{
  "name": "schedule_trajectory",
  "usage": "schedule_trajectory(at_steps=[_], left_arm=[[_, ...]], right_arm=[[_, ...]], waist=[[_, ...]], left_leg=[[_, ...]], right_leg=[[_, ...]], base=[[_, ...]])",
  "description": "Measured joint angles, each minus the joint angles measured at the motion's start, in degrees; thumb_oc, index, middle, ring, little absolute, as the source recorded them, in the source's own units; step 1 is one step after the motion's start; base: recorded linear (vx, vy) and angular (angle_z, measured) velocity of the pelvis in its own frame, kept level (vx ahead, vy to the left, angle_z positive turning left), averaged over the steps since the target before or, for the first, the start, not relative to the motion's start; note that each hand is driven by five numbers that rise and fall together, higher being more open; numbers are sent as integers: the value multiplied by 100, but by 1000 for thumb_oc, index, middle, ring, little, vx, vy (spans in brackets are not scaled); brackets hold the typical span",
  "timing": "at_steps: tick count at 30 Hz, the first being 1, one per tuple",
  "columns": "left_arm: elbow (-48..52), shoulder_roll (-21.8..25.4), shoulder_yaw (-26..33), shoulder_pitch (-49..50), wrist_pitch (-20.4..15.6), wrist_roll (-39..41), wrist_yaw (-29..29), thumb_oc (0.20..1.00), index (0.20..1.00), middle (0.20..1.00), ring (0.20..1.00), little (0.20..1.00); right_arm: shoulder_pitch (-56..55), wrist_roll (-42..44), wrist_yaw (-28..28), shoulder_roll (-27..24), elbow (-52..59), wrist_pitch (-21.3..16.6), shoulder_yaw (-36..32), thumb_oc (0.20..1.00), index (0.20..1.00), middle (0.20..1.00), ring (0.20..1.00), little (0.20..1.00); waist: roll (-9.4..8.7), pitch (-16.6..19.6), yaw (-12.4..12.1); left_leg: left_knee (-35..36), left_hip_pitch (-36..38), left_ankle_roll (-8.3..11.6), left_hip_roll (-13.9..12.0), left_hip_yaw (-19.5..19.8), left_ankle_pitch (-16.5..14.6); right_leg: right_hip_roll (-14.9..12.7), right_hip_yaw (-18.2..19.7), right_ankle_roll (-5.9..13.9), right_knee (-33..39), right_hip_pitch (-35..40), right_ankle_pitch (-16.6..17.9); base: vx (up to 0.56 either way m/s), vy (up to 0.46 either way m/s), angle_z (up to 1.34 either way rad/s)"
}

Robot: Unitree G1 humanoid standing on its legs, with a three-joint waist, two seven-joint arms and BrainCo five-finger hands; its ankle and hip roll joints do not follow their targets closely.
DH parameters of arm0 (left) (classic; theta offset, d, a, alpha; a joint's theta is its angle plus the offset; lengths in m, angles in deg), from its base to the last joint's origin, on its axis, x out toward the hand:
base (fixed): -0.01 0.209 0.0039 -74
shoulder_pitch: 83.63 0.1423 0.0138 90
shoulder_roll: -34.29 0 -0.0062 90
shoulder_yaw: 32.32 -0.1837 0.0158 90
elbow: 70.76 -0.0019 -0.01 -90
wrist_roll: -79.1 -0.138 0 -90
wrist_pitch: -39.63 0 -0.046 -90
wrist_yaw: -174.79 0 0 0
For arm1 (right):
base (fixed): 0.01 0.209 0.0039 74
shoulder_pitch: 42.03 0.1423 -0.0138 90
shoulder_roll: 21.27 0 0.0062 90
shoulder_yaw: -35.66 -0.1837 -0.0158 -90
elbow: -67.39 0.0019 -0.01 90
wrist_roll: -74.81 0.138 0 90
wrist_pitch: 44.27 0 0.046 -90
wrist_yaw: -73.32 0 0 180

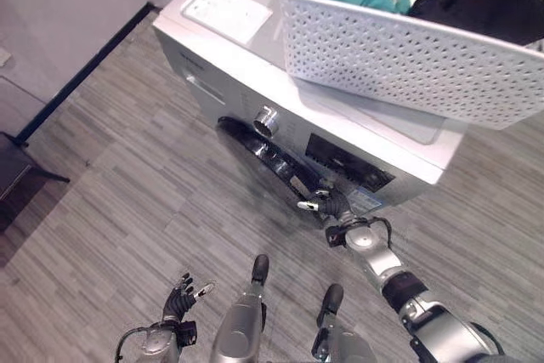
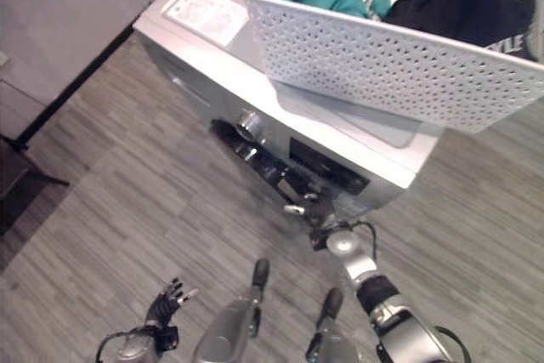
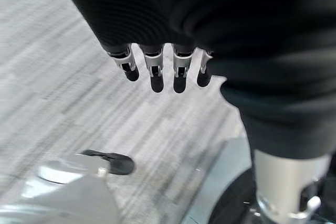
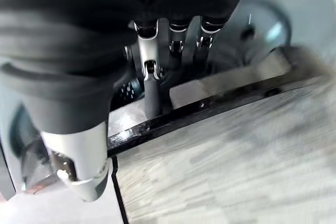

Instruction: Grab the laundry basket,head to the washer,open it,put in the laundry and shut it.

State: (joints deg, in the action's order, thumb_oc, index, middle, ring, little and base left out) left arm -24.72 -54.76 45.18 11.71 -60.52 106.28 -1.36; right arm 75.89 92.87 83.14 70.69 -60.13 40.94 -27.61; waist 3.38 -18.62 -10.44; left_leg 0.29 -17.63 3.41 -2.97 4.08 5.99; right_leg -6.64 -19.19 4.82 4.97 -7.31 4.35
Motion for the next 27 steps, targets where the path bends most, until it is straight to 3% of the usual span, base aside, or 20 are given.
schedule_trajectory(at_steps=[6,14,17,20,23,27], left_arm=[[10,-10,-31,-331,-28,2,119,1000,1000,1000,1000,1000],[525,-51,-167,-634,-195,405,439,1000,1000,1000,1000,1000],[864,-50,-153,-627,-214,438,564,1000,1000,1000,1000,1000],[966,-28,-101,-583,-240,445,671,1000,1000,1000,1000,1000],[1101,12,71,-372,-245,446,730,1000,1000,1000,1000,1000],[1496,347,93,-378,-330,328,767,1000,1000,1000,1000,1000]], right_arm=[[-115,198,-7,81,12,-248,375,1000,1000,1000,1000,1000],[100,966,189,751,-592,-325,966,1000,1000,1000,1000,1000],[152,1959,-347,1203,-929,-108,1531,1000,1000,1000,1000,1000],[182,3137,-772,1878,-1455,110,1458,1000,1000,1000,1000,1000],[195,4026,-978,2192,-1529,125,1107,1000,1000,1000,1000,1000],[124,4173,-987,1824,-1250,-61,1188,1000,1000,1000,1000,1000]], waist=[[-4,-40,33],[-3,-39,13],[125,-70,-324],[345,-97,-746],[416,-65,-892],[383,-46,-904]], left_leg=[[5,-74,-21,56,20,23],[36,-42,96,-103,17,85],[44,5,181,-190,161,145],[161,179,265,-210,326,175],[232,163,296,-199,454,186],[356,297,281,-178,576,286]], right_leg=[[-48,-39,14,1,-70,-3],[132,-12,-73,1,-53,-17],[246,-96,-140,2,35,-27],[285,-254,-159,3,242,-110],[282,-374,-151,1,274,-112],[273,-477,-120,1,425,-146]], base=[[15,31,5],[-10,-36,-5],[-44,-144,17],[-23,-97,28],[-49,-120,24],[-40,-97,19]])
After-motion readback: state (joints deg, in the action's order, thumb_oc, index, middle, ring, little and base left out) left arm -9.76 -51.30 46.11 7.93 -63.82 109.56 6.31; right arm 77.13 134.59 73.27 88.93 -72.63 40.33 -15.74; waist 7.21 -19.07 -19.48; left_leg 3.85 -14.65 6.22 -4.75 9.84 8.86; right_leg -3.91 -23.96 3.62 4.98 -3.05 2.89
